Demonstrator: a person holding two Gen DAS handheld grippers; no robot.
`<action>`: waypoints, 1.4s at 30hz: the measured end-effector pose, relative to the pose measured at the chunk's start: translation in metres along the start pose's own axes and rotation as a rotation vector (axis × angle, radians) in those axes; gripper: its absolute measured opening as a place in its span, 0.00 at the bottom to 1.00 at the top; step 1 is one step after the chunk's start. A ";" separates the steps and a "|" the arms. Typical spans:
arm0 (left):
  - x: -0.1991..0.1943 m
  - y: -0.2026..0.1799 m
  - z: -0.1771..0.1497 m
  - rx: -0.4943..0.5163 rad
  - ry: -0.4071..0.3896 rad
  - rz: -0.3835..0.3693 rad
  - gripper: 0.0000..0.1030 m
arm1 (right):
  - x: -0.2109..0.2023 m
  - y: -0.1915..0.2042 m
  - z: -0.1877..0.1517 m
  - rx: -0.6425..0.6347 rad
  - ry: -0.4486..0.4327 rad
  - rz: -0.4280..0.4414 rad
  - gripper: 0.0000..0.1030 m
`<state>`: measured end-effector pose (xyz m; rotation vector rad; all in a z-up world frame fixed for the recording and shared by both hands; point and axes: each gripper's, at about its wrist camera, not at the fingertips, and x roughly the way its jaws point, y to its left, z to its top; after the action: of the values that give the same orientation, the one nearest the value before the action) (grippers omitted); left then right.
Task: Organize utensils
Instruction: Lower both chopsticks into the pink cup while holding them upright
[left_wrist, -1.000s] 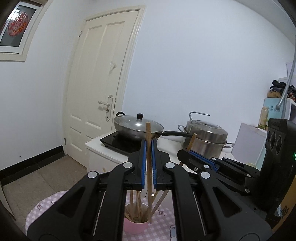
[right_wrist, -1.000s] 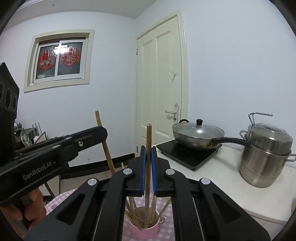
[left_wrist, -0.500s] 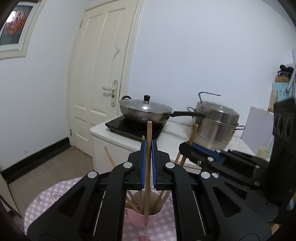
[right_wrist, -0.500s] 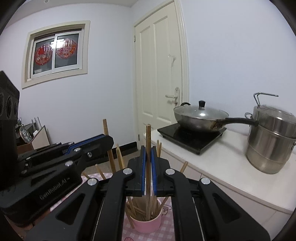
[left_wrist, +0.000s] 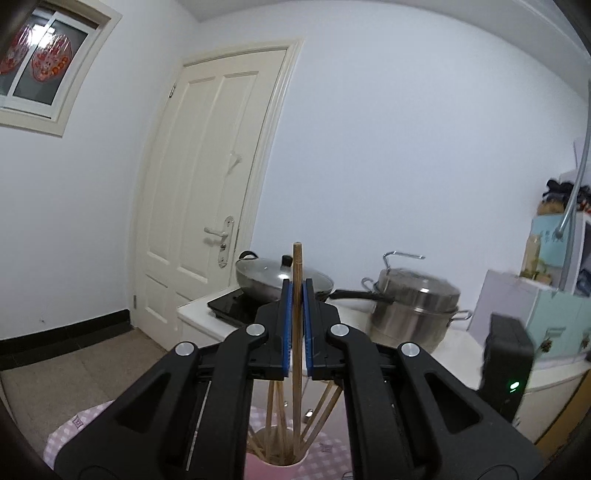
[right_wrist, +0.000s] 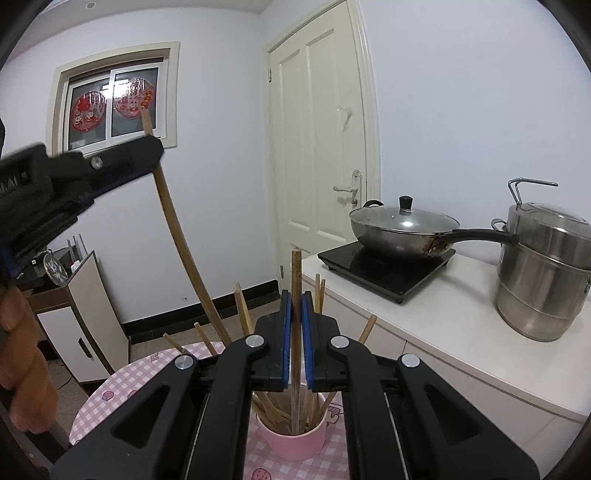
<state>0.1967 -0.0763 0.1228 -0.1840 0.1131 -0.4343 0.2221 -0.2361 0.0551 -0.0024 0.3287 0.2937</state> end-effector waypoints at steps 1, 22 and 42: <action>0.004 -0.001 -0.004 0.005 0.011 0.002 0.05 | 0.000 0.000 0.000 -0.001 0.001 0.000 0.04; 0.012 0.008 -0.011 -0.009 -0.027 0.038 0.06 | 0.003 0.000 -0.006 0.001 0.020 0.005 0.04; 0.051 0.008 -0.067 0.053 0.115 0.039 0.06 | 0.016 -0.001 -0.016 0.004 0.059 0.015 0.04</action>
<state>0.2358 -0.1010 0.0521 -0.1044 0.2176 -0.4086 0.2315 -0.2334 0.0350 -0.0049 0.3876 0.3083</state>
